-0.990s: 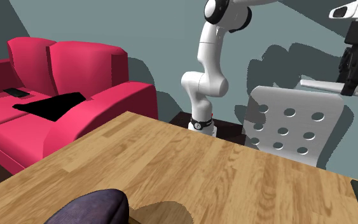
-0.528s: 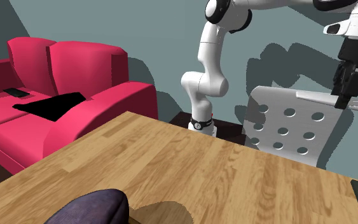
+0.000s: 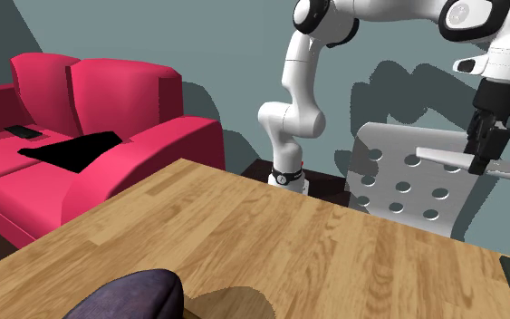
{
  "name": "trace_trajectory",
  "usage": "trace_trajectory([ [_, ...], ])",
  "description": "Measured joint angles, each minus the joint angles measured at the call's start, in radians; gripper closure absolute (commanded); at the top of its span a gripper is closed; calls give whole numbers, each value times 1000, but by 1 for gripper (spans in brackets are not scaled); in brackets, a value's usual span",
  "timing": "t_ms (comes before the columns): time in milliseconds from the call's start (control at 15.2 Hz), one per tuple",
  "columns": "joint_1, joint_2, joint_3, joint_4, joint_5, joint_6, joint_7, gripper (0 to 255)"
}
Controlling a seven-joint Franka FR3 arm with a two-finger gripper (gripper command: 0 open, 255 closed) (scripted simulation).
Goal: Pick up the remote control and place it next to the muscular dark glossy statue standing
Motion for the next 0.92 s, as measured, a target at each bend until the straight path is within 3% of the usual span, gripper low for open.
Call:
trace_trajectory([
  [924,-12,30,63,-166,-6,190,9,255],
])
